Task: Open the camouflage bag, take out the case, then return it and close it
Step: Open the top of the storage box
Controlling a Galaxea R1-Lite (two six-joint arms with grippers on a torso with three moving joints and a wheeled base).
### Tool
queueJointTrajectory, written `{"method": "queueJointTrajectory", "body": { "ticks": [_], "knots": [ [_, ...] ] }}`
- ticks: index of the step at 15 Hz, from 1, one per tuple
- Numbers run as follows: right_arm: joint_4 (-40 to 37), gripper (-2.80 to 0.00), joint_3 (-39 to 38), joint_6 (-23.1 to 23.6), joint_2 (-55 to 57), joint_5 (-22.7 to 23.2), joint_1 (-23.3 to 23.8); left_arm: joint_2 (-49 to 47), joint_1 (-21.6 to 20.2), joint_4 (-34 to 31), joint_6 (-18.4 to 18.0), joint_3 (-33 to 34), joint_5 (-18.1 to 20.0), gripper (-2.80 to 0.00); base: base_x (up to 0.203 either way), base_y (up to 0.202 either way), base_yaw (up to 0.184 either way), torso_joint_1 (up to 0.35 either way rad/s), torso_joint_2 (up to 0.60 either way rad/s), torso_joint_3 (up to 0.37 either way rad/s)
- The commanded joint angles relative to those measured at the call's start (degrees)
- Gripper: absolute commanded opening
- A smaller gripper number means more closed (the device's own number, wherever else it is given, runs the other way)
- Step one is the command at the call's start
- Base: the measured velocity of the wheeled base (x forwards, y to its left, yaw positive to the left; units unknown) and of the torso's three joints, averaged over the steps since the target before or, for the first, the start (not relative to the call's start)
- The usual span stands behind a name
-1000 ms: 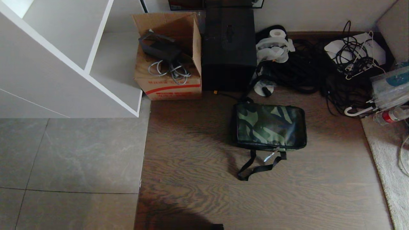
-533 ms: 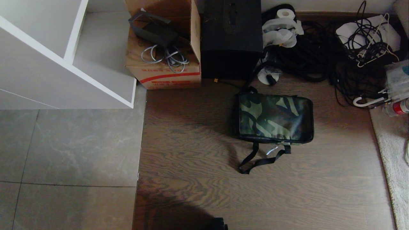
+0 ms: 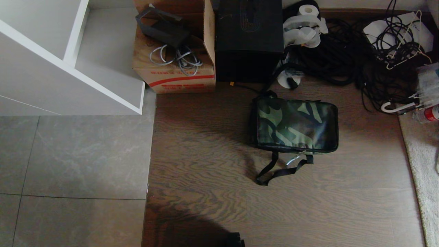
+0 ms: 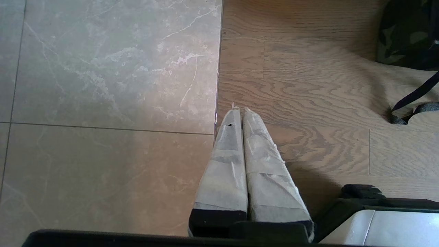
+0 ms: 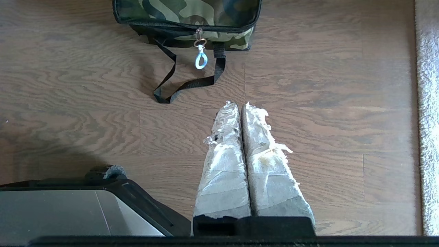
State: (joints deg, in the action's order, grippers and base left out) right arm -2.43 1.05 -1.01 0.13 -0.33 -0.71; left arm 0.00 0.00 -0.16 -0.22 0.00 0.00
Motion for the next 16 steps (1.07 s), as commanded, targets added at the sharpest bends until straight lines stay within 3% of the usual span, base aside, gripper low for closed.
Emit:
{"method": "queueJointTrajectory", "body": {
  "ticks": [1,13,16],
  "knots": [
    [0.0,-2.8,0.0,0.0,0.0,0.0,0.0,-0.1,0.0,0.0,0.0,-0.1,0.0,-2.8,0.0,0.0,0.0,0.0,0.0,0.0],
    [0.0,-2.8,0.0,0.0,0.0,0.0,0.0,-0.1,0.0,0.0,0.0,0.0,0.0,-2.8,0.0,0.0,0.0,0.0,0.0,0.0],
    [0.0,-2.8,0.0,-0.1,0.0,0.0,0.0,-0.1,0.0,0.0,0.0,0.0,0.0,-2.8,0.157,0.0,-0.001,0.002,0.0,0.001]
  ]
}}
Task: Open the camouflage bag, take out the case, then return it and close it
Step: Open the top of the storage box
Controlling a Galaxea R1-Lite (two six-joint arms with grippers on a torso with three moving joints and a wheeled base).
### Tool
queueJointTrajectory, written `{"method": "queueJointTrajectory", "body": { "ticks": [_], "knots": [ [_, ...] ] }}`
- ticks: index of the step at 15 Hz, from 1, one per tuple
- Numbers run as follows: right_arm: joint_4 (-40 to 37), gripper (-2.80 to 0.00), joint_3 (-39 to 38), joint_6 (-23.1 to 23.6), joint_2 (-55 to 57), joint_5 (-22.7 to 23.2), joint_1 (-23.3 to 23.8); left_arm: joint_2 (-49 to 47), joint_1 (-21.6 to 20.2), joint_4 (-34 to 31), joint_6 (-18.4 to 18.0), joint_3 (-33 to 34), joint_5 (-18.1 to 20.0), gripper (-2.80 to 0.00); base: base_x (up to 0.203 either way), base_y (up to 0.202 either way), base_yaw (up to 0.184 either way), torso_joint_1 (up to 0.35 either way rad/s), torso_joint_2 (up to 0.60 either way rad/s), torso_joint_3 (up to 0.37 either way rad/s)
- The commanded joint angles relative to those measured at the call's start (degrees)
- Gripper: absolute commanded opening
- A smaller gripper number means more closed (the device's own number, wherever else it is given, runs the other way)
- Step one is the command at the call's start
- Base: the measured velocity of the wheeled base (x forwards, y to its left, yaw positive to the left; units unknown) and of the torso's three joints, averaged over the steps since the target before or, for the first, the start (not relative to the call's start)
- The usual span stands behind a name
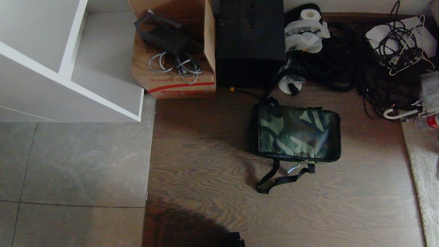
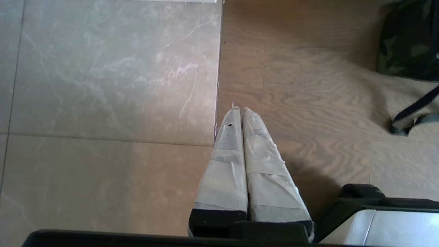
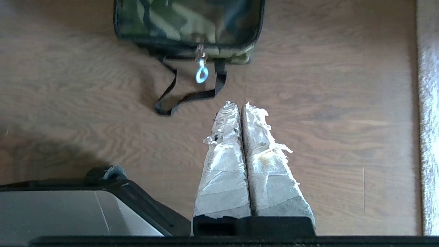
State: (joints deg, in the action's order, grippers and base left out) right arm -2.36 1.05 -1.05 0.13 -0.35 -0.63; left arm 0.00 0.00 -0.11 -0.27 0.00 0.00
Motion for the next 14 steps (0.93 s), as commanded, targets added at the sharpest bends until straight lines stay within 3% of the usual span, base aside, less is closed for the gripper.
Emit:
{"method": "queueJointTrajectory", "body": {
  "ticks": [1,14],
  "knots": [
    [-0.1,-2.8,0.0,0.0,0.0,0.0,-0.1,-0.1,0.0,-0.1,0.0,0.0,0.0,-2.8,0.069,0.0,0.002,0.002,0.0,0.003],
    [-1.8,-2.8,0.5,1.7,0.0,0.2,-0.1,-0.1,0.0,-0.1,0.0,0.0,0.0,-2.8,0.0,0.0,0.0,0.0,0.0,0.0]
  ]
}}
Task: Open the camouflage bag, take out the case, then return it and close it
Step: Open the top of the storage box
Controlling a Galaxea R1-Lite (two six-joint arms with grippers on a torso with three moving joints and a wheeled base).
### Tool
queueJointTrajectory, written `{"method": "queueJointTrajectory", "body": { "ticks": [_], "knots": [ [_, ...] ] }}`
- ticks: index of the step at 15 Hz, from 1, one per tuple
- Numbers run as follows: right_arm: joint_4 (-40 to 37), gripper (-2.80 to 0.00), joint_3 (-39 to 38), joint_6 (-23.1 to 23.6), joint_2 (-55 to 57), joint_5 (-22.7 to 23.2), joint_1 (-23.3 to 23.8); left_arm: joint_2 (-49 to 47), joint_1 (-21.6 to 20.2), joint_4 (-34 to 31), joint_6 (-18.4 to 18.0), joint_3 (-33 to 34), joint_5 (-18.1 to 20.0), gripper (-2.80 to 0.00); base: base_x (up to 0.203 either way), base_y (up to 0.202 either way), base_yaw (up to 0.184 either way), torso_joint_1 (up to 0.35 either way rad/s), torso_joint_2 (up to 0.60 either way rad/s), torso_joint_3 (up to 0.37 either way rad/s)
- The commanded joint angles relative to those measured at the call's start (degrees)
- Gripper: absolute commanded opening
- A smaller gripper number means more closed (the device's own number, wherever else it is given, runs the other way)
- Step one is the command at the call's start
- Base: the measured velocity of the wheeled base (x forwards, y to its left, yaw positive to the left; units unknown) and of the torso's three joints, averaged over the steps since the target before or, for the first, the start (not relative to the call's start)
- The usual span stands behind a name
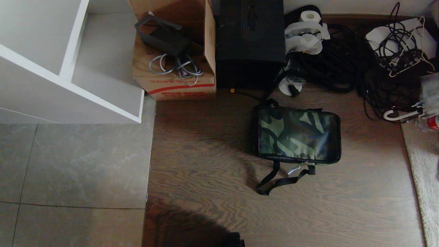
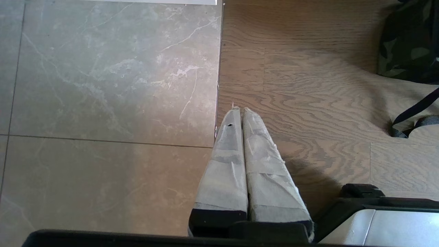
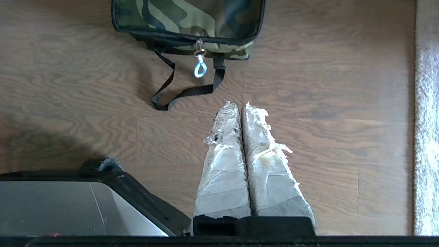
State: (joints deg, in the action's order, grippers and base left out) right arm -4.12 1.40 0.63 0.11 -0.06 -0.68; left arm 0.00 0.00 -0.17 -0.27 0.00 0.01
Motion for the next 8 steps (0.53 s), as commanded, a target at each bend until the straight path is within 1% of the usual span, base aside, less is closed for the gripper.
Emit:
{"method": "queueJointTrajectory", "body": {
  "ticks": [1,8],
  "knots": [
    [0.0,-2.8,0.2,-0.3,0.0,-0.3,0.0,-0.1,0.0,0.0,0.0,0.0,0.0,-2.8,0.0,0.0,0.0,0.0,0.0,0.0],
    [0.2,-2.8,0.1,0.1,-0.1,-0.1,0.0,0.0,0.0,0.0,-0.2,0.0,0.0,-2.8,0.0,0.0,0.0,0.0,0.0,0.0]
  ]
}}
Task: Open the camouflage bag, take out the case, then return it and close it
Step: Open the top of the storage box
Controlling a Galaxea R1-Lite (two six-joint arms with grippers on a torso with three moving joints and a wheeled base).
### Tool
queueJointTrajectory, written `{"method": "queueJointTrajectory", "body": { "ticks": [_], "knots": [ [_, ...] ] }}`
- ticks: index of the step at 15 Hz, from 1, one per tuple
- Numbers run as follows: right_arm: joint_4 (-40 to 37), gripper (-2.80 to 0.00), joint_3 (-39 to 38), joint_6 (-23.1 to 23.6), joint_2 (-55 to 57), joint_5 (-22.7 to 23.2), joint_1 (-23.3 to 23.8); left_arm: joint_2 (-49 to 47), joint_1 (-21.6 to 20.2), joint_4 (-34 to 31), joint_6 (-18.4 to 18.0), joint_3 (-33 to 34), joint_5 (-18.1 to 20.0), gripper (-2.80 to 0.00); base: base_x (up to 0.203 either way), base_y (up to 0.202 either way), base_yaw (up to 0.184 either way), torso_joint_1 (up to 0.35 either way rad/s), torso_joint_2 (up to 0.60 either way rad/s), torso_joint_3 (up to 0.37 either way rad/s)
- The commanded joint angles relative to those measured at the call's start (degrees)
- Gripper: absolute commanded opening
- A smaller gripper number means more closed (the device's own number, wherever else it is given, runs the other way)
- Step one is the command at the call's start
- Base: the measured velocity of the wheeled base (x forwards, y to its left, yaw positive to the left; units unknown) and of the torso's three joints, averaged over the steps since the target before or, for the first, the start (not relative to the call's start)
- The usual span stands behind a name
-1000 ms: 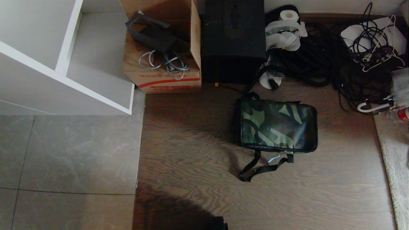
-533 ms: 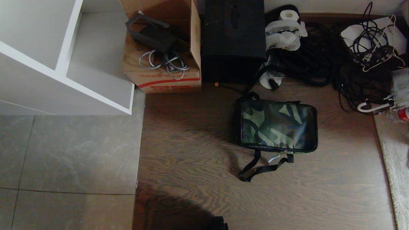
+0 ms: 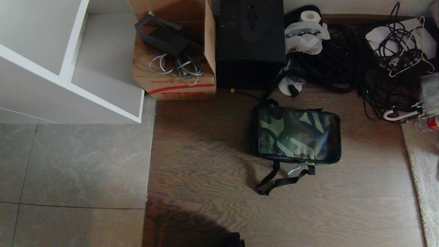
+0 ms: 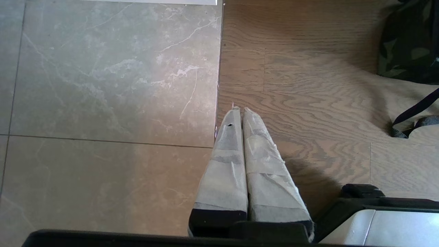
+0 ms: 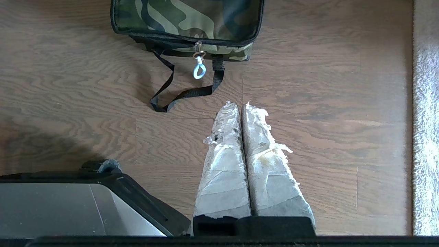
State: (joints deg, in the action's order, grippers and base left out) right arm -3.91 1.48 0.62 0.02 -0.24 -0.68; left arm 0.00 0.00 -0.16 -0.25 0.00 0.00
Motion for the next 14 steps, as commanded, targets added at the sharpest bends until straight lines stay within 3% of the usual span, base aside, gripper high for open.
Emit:
{"method": "queueJointTrajectory", "body": {
  "ticks": [1,5,14],
  "knots": [
    [0.0,-2.8,0.0,0.1,0.0,0.2,0.0,0.0,0.0,0.0,-0.5,-0.1,0.0,-2.8,0.0,0.0,0.0,0.0,0.0,0.0],
    [0.0,-2.8,-0.1,0.3,0.0,0.4,0.0,-0.1,0.0,0.0,0.2,0.0,0.0,-2.8,0.0,0.0,0.0,0.002,0.0,-0.031],
    [-2.4,-2.8,2.3,0.1,0.1,0.1,0.0,-0.1,0.0,0.0,0.1,0.0,0.0,-2.8,0.0,0.0,0.0,0.003,0.0,-0.166]
  ]
}}
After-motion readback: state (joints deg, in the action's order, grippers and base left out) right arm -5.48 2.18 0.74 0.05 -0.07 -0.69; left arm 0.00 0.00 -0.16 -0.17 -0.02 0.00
